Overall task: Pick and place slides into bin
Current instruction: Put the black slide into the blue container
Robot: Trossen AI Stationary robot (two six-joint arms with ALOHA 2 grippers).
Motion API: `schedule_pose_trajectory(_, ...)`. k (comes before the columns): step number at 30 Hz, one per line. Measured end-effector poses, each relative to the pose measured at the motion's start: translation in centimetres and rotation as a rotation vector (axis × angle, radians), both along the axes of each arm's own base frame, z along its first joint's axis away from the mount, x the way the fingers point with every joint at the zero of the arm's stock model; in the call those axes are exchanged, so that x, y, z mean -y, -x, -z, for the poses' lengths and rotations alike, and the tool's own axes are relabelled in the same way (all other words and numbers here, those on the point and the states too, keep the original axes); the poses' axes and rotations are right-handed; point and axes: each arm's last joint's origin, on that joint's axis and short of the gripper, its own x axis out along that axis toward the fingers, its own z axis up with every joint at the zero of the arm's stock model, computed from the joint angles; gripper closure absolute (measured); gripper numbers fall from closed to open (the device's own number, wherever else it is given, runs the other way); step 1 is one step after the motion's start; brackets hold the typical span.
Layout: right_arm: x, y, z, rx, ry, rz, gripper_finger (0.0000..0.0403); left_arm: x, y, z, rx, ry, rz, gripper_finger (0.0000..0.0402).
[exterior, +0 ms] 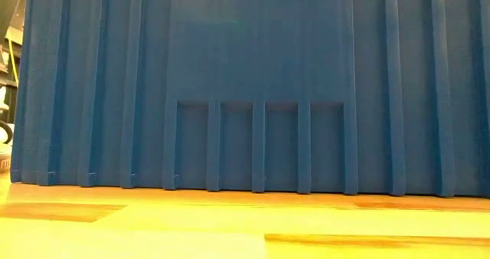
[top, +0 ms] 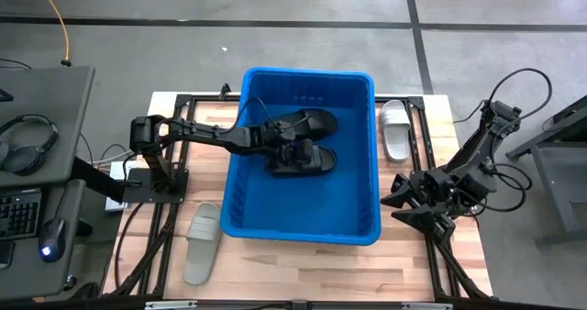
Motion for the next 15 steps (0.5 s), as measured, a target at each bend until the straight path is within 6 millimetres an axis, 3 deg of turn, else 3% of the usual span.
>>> schedule_pose_trajectory(15, -0.02, -0.04, 0.11, -0.012, 0.008, 0.009, 0.0210, 0.15, 0.16, -0.05, -0.007, 0.018, 0.023, 0.0120)
